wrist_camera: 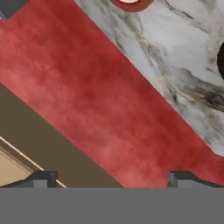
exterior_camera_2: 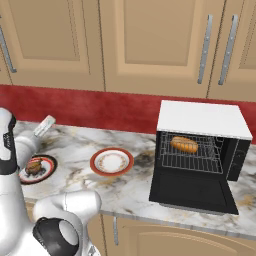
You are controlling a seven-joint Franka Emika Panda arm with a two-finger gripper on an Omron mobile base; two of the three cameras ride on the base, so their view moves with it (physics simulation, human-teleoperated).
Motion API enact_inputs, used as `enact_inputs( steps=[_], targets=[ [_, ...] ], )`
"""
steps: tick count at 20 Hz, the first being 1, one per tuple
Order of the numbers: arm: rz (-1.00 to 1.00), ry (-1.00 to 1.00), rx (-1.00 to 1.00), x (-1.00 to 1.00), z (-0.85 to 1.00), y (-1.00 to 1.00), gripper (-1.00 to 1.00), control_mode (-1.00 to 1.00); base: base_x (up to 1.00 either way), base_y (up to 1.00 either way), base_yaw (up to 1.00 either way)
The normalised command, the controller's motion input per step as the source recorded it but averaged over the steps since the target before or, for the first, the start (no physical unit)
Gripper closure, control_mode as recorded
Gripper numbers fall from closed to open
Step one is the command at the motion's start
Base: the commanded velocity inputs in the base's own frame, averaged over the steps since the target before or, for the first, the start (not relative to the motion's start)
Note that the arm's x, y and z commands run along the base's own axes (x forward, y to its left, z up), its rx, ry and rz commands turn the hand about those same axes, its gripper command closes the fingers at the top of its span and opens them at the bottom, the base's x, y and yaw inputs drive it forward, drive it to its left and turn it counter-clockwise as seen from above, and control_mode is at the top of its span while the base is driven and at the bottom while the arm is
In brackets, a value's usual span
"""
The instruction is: Open the toaster oven door. Place the hotdog bun on the bottom rack in the toaster oven and place the chicken drumstick on the top rack.
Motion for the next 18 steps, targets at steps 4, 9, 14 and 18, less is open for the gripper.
enact_inputs(
  steps=[4,9,14,18],
  targets=[
    [-0.51,0.38,0.45,-0.38,0.33,0.07,-1.00,-1.00,0.00,0.00,0.00],
    [-0.38,0.31,0.46,-0.35,0.35,0.21,-1.00,-1.00,0.00,0.00,0.00],
    [-0.17,0.26,0.31,-0.43,0.45,0.35,-1.00,-1.00,0.00,0.00,0.00],
    [-0.06,0.26,0.04,-0.51,0.38,0.25,-1.00,-1.00,0.00,0.00,0.00]
  ],
)
